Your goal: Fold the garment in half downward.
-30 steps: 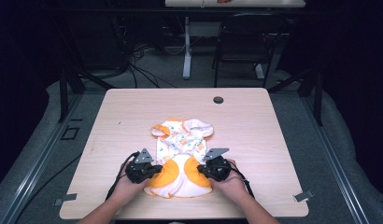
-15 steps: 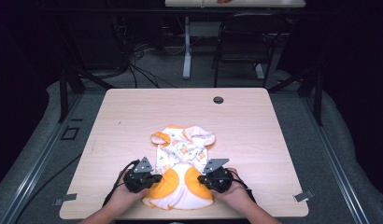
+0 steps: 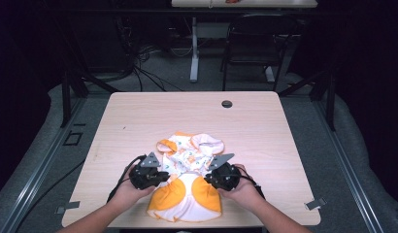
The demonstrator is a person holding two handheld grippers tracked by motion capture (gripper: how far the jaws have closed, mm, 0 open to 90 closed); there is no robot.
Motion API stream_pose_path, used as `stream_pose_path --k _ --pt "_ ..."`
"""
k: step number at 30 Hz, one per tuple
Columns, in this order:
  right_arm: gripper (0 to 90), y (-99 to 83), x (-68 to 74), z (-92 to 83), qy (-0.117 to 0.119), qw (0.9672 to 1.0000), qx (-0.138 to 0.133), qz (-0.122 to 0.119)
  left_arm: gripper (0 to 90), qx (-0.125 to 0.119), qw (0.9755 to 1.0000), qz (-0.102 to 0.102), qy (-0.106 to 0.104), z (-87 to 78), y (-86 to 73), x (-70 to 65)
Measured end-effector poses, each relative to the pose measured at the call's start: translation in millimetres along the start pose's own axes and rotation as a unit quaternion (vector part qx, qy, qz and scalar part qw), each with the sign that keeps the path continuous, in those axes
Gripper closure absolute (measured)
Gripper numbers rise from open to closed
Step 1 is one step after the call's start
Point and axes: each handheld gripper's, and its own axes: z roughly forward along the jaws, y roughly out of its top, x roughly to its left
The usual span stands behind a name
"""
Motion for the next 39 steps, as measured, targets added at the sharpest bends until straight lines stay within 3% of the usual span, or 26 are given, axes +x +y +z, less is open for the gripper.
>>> stream_pose_path --k 4,11,15,16,17,20,21,26,32,34,39 --pt "82.0 17.9 -23.1 -3.6 -0.013 0.9997 -0.007 0.018 75.6 -0.01 0.9999 -0.005 0.011 -0.6 13.6 11.1" --pt "78.7 39.8 -50.5 -1.8 -0.042 0.999 0.003 0.015 69.7 -0.023 0.9994 -0.004 0.025 7.4 36.7 33.3" --pt "74.4 52.8 -68.7 12.0 -0.059 0.998 0.017 0.014 68.4 -0.025 0.9992 -0.024 0.019 21.1 51.1 55.8" --pt "74.4 52.8 -68.7 12.0 -0.059 0.998 0.017 0.014 68.1 -0.025 0.9992 -0.024 0.019 21.1 51.1 55.8" --pt "70.1 57.8 -77.2 18.7 -0.057 0.998 0.017 0.021 67.3 -0.03 0.9986 -0.038 0.02 26.6 56.5 65.9" --pt "68.7 61.7 -84.1 24.5 -0.058 0.9978 0.016 0.027 66.8 -0.026 0.9982 -0.044 0.03 31.9 61.7 73.9" --pt "67.3 66.0 -91.5 29.4 -0.057 0.9974 0.014 0.041 66.5 -0.028 0.9979 -0.05 0.031 36.1 67.1 81.7" --pt "64.1 76.7 -108.6 39.9 -0.046 0.9964 0.017 0.069 62.1 -0.03 0.9967 -0.056 0.049 46.5 75.4 95.1" --pt "60.0 82.6 -119.3 45.8 -0.062 0.9941 -0.001 0.089 58.2 -0.031 0.9964 -0.055 0.057 55.0 77.4 104.4" --pt "55.0 81.0 -124.8 52.1 -0.078 0.9923 -0.008 0.095 58.2 -0.024 0.9963 -0.058 0.059 58.7 76.3 107.9" --pt "57.1 73.9 -134.2 58.1 -0.091 0.989 0.005 0.116 62.5 -0.015 0.9957 -0.065 0.065 63.2 74.3 111.5"
